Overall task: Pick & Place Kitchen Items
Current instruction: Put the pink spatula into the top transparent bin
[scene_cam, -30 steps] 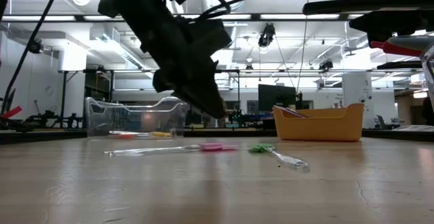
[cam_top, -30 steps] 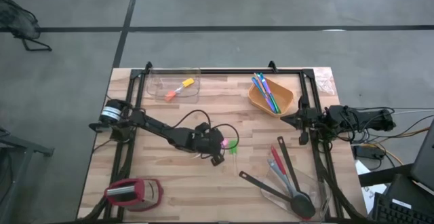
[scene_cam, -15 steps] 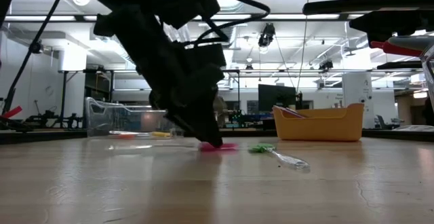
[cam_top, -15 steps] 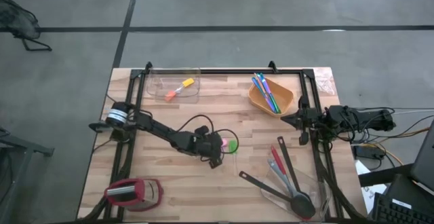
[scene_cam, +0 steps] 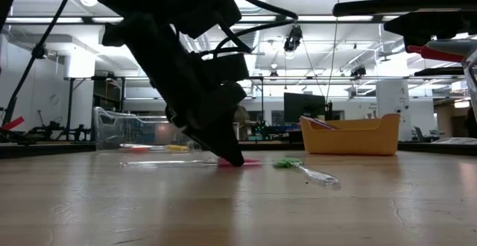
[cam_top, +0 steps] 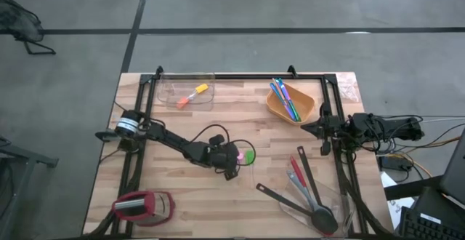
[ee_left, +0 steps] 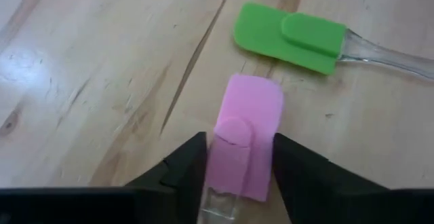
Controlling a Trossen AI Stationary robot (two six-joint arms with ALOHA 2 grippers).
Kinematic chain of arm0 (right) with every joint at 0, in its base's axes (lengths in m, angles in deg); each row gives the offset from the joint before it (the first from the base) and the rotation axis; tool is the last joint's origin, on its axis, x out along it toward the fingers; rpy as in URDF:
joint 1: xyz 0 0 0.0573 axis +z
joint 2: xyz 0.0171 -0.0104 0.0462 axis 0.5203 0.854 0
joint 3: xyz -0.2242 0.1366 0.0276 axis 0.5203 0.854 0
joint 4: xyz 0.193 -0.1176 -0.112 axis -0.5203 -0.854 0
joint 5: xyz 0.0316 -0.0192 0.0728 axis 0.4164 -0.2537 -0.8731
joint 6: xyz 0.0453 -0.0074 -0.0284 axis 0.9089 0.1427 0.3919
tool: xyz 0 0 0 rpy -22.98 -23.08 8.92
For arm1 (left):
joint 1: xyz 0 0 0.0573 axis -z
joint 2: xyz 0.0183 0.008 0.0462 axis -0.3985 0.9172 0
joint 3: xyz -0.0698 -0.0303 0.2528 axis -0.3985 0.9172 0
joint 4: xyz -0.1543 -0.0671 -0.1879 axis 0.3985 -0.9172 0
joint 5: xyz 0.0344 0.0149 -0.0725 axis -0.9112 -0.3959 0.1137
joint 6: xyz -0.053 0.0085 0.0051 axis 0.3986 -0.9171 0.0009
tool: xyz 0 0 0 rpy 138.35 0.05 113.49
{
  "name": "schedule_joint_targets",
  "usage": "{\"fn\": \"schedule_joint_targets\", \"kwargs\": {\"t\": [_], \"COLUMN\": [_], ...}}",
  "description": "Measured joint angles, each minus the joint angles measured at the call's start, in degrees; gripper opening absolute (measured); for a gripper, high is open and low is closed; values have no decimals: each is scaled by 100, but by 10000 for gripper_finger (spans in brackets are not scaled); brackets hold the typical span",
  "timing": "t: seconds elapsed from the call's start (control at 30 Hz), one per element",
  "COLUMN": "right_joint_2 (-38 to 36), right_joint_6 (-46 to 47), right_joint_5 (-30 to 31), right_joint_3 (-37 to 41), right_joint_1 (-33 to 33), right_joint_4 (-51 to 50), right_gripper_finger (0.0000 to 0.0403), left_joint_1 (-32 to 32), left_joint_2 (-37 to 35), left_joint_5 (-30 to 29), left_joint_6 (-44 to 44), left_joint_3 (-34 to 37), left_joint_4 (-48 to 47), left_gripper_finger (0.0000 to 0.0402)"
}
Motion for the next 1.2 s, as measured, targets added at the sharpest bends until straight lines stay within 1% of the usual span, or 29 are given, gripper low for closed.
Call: {"fn": "schedule_joint_targets", "kwargs": {"t": [0.23, 0.33, 0.37, 0.57, 0.8, 0.9, 1.2], "right_joint_2": [0, 0, 0, 0, 0, 0, 0], "right_joint_6": [0, 0, 0, 0, 0, 0, 0], "right_joint_5": [0, 0, 0, 0, 0, 0, 0], "right_joint_3": [0, 0, 0, 0, 0, 0, 0], "right_joint_1": [0, 1, 0, 2, 0, 0, 2], "right_joint_4": [0, 1, 1, 2, 0, 0, 2], "right_gripper_finger": [9, 9, 9, 9, 9, 9, 9], "left_joint_1": [0, 4, 4, 2, 22, 20, 22], "left_joint_2": [-55, -172, -223, -266, -506, -626, -760], "left_joint_5": [-32, -24, -16, -17, -53, -156, -258], "left_joint_6": [-208, -325, -380, -502, -684, -780, -785], "left_joint_3": [13, 11, 7, -47, -125, -115, -124], "left_joint_4": [-46, 2, 2, -14, -65, -159, -307], "left_gripper_finger": [56, 16, 8, 3, 1, 1, 1]}}
